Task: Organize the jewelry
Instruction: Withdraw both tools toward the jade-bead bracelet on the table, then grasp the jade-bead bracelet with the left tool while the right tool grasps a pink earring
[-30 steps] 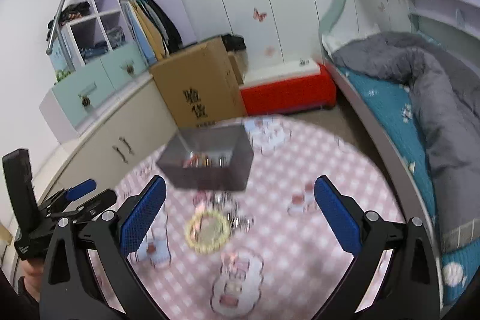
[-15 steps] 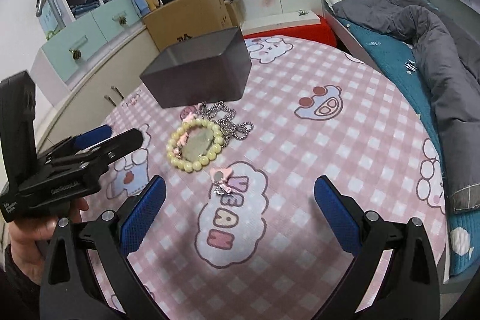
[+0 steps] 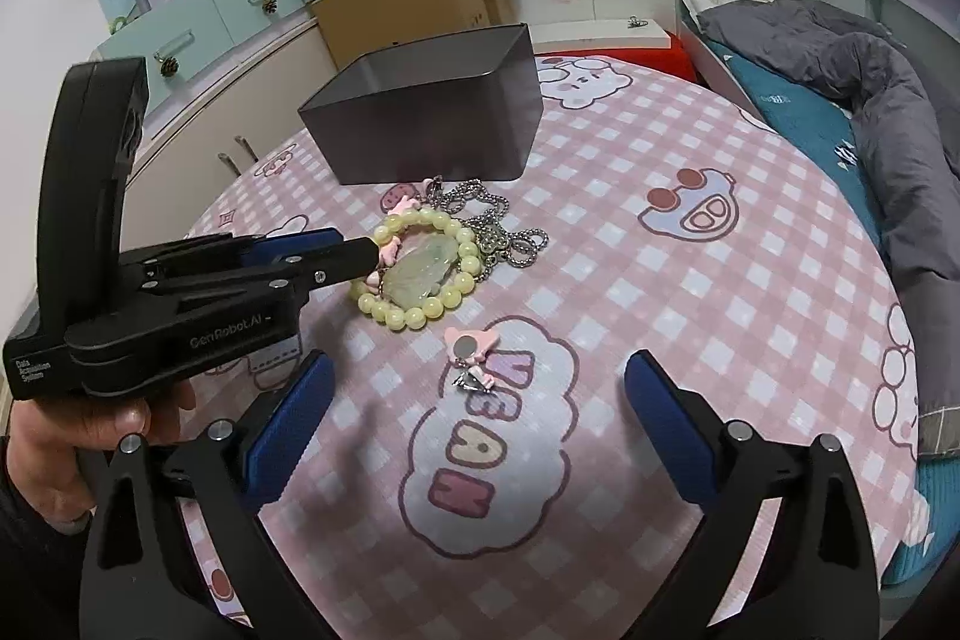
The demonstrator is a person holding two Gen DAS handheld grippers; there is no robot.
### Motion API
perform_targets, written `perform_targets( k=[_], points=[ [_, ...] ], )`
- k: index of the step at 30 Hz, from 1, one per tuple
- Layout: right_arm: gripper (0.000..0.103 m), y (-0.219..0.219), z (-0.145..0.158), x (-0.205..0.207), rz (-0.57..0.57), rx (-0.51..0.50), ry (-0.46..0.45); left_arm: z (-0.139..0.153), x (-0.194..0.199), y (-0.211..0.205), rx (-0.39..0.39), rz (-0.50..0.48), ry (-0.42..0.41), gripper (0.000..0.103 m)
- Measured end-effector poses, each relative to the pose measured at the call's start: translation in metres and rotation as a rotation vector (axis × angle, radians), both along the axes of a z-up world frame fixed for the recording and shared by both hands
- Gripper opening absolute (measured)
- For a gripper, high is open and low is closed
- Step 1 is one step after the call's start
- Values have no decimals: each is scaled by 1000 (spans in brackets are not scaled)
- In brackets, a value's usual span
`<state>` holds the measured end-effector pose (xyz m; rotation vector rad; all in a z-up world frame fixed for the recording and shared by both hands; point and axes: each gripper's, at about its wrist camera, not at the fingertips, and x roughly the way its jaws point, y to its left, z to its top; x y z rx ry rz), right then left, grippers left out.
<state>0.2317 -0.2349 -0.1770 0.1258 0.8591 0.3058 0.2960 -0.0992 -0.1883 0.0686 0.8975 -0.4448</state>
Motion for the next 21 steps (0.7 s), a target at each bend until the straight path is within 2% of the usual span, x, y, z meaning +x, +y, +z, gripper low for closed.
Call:
perform_targets(
  k=[2, 4, 6, 9, 12, 14, 18, 19, 20, 21],
  points=[
    [86, 2, -1, 1, 11, -2, 0, 0, 2, -3, -7, -25, 4, 12],
    [76, 4, -1, 2, 16, -10, 0, 1, 1, -6, -16, -46, 7, 9],
    [71, 6, -2, 3, 26, -17, 4, 2, 1, -7, -31, -60, 16, 9],
    [69, 10, -3, 3, 35, -29, 2, 2, 1, -6, -31, -55, 17, 10],
    [63, 14, -6, 6, 43, -44, 3, 2, 3, -9, 5, -53, 11, 11],
    [62, 17, -8, 7, 49, -53, 10, 2, 6, -9, 23, -34, 13, 17],
    [59, 20, -10, 7, 55, -63, 9, 0, 7, -10, -8, -65, 17, 16],
    [56, 20, -10, 8, 55, -65, 8, -1, 7, -10, -19, -69, 17, 16],
    [54, 20, -11, 8, 53, -64, 8, -2, 7, -9, -29, -73, 21, 9],
    [47, 20, -10, 8, 53, -61, 8, -1, 7, -8, -46, -76, 26, 9]
  ],
)
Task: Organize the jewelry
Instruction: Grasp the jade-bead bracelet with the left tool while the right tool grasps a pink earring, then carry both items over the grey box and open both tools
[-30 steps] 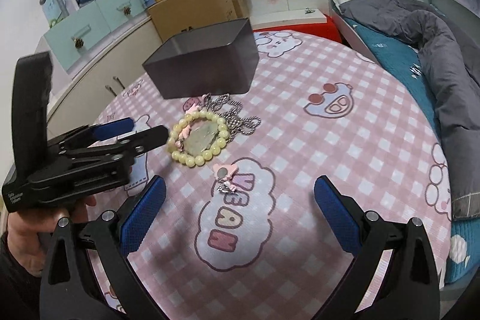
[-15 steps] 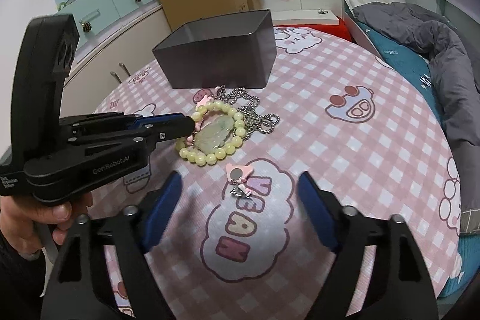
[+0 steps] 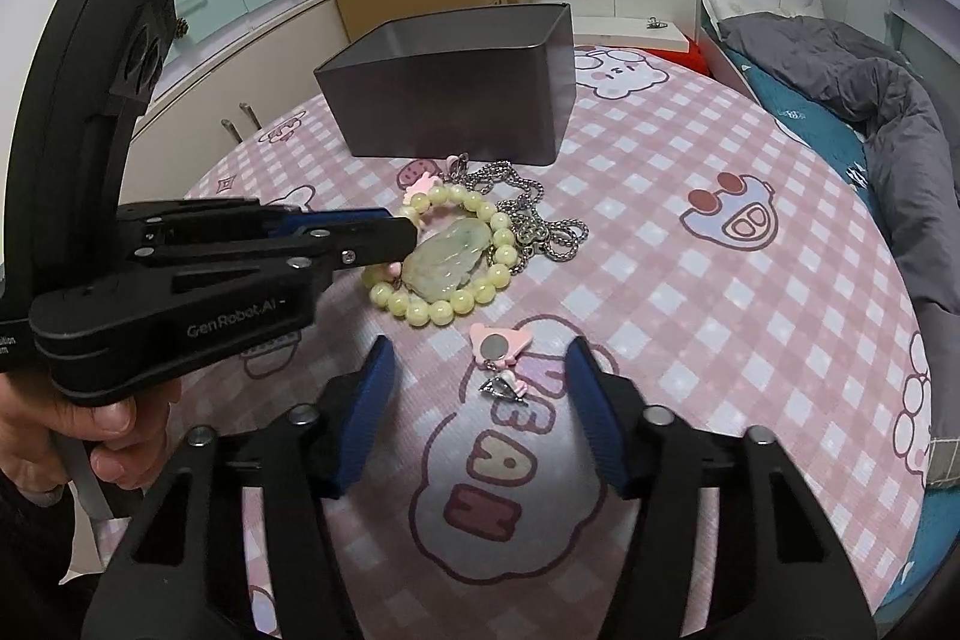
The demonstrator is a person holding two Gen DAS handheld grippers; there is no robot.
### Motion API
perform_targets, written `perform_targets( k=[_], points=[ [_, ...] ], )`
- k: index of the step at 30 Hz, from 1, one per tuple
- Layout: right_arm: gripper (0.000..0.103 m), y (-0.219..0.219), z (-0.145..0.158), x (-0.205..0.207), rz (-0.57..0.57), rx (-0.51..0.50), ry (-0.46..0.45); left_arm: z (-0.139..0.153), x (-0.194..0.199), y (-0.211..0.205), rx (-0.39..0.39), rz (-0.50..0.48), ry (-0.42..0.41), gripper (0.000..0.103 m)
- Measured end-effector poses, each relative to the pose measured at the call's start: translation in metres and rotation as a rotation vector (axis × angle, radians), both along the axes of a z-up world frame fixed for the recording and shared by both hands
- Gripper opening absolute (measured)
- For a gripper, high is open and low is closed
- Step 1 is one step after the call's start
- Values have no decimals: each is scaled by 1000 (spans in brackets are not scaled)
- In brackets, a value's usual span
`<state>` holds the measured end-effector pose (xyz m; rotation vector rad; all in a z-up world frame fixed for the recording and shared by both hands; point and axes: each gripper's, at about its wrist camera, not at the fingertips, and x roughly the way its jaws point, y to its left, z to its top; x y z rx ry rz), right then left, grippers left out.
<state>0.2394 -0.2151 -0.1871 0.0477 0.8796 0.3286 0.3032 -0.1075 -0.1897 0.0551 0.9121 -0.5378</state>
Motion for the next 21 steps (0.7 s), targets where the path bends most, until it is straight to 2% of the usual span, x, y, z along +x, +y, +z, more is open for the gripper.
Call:
perform_targets(
  k=[2, 3, 5, 14, 18, 20, 21],
  points=[
    [35, 0, 0, 0, 4, -2, 1, 2, -2, 2, -13, 3, -3, 9],
    [25, 0, 0, 1, 7, -5, 2, 5, -4, 4, -21, 1, -7, 9],
    [14, 0, 0, 0, 17, -3, 3, 10, -7, 8, -32, -1, -19, 9],
    [9, -8, 12, -5, 23, 15, -22, 49, -27, 30, -107, -4, -86, 9],
    [9, -9, 14, -5, 24, 11, -27, 59, -31, 41, -112, 16, -106, 9],
    [10, -8, 12, -5, 30, 1, -15, 59, -32, 46, -112, 26, -108, 9],
    [14, -8, 12, -6, 19, -4, -15, 59, -32, 49, -111, 32, -109, 9]
  ],
)
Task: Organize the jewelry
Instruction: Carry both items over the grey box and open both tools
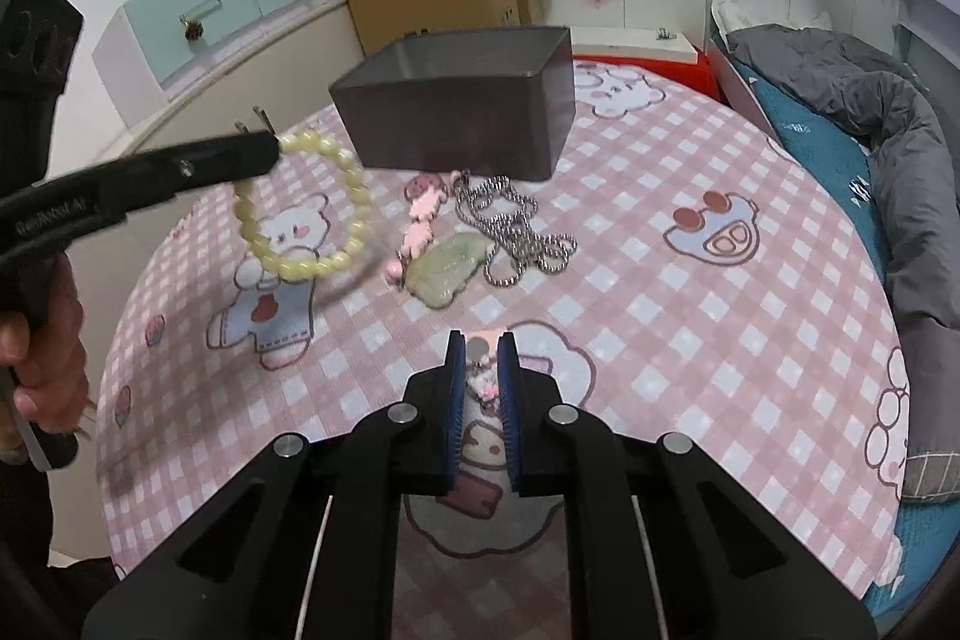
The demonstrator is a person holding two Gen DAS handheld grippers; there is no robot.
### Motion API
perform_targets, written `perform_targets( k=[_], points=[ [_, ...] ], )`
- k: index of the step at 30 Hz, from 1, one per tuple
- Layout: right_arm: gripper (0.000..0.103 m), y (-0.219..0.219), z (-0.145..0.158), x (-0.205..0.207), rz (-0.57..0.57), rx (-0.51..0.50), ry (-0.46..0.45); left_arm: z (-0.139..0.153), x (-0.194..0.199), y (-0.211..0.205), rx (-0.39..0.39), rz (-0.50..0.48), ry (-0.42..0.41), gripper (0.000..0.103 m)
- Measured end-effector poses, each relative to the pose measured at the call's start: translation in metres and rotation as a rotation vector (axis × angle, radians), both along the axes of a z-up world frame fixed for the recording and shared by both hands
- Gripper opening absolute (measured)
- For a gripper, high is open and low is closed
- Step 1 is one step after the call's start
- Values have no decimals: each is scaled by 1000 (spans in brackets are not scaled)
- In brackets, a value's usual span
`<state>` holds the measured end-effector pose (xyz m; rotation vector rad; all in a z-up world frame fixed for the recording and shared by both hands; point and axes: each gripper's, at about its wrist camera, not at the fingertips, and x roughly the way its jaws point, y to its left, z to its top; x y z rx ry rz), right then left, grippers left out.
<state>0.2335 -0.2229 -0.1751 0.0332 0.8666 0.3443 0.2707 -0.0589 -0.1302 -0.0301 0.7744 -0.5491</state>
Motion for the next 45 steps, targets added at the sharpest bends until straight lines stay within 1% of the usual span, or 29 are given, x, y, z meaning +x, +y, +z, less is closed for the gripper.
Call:
perform_targets(
  k=[1, 3, 6, 8, 9, 10, 13, 16, 18, 22, 27, 29, 31, 34, 38, 45],
  points=[
    [25, 0, 0, 0, -5, 2, 0, 0, 0, 2, -1, 5, 1, 9],
    [34, 1, -1, -2, 1, -1, -1, 0, -1, 7, -7, 11, 3, 9],
    [34, 7, -11, 2, 25, -25, 19, 2, -2, 11, -14, 19, 1, 9],
    [31, 13, -15, 3, 36, -63, 9, 3, -3, 12, -16, 23, -2, 9],
    [13, 15, -14, 4, 48, -68, 10, 3, -4, 12, -17, 25, -4, 9],
    [11, 17, -14, 4, 54, -70, 11, 5, -4, 14, -22, 29, -6, 9],
    [10, 22, -12, 3, 82, -82, 8, 10, -4, 19, -34, 36, -16, 9],
    [10, 22, -3, 2, 91, -50, -5, 18, -3, 25, -41, 46, -35, 9],
    [10, 21, 9, 4, 94, -27, -28, 24, -3, 28, -45, 53, -50, 9],
    [10, 22, 38, 9, 115, -22, -93, 40, 0, 35, -55, 63, -90, 9],
    [10, 21, 93, 24, 148, 17, -219, 68, 11, 45, -74, 78, -156, 9],
    [11, 22, 117, 33, 158, 19, -282, 80, 19, 47, -83, 83, -181, 9],
    [11, 24, 135, 43, 164, 10, -326, 92, 27, 48, -90, 85, -204, 9],
    [11, 26, 154, 63, 170, 21, -361, 102, 43, 47, -108, 87, -214, 9],
    [11, 26, 163, 88, 175, 45, -360, 109, 62, 39, -108, 84, -225, 9],
    [11, 21, 151, 113, 148, 59, -316, 103, 86, 24, -118, 69, -194, 9]
  ],
)
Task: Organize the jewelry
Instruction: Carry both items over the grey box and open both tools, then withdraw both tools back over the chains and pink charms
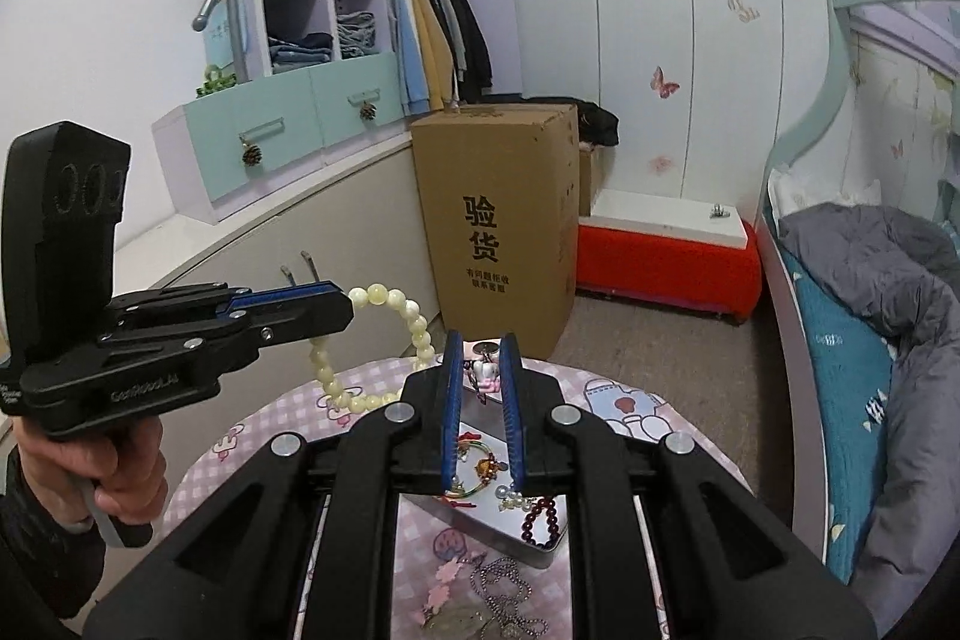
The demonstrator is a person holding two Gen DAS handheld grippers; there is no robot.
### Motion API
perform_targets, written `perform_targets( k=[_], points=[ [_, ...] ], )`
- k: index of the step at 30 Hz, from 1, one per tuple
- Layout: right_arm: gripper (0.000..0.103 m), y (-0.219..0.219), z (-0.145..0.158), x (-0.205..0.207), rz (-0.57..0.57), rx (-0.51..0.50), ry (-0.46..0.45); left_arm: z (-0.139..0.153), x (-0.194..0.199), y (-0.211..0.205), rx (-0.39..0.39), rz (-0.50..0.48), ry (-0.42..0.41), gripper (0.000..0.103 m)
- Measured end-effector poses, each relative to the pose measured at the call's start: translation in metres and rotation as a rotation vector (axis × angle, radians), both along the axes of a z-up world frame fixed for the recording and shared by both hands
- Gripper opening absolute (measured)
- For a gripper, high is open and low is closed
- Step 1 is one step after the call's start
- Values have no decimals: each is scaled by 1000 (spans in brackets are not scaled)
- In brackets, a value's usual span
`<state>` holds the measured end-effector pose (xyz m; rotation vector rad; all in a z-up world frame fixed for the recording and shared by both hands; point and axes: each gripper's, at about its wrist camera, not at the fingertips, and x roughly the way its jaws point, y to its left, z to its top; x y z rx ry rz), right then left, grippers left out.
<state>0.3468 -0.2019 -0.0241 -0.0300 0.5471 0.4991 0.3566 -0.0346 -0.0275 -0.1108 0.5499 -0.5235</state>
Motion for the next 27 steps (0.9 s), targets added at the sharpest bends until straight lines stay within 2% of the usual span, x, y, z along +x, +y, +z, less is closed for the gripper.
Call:
perform_targets(
  k=[6, 7, 8, 9, 10, 11, 12, 13, 20, 27],
  points=[
    [12, -7, -23, 22, -36, 20, 69, -17, 20, -19, 12, -29, 57, 10],
    [19, -10, -28, 25, -43, 29, 82, -22, 24, -23, 24, -30, 67, 12],
    [27, -12, -33, 29, -51, 37, 102, -27, 29, -26, 49, -20, 87, 31],
    [51, -16, -39, 32, -75, 45, 121, -31, 32, -28, 65, 7, 96, 73],
    [77, -20, -42, 33, -95, 52, 121, -31, 30, -26, 62, 38, 84, 87],
    [85, -25, -43, 31, -127, 63, 110, -31, 27, -22, 48, 68, 60, 93],
    [93, -31, -44, 29, -146, 76, 104, -30, 25, -17, 41, 93, 47, 93],
    [95, -35, -44, 27, -162, 86, 103, -29, 24, -15, 43, 100, 48, 93],
    [95, -58, -41, 9, -270, 120, 94, -26, 6, 1, 87, 203, -4, 95],
    [95, -64, -32, -9, -292, 157, 69, -24, -25, 7, 105, 240, -29, 95]
  ],
)
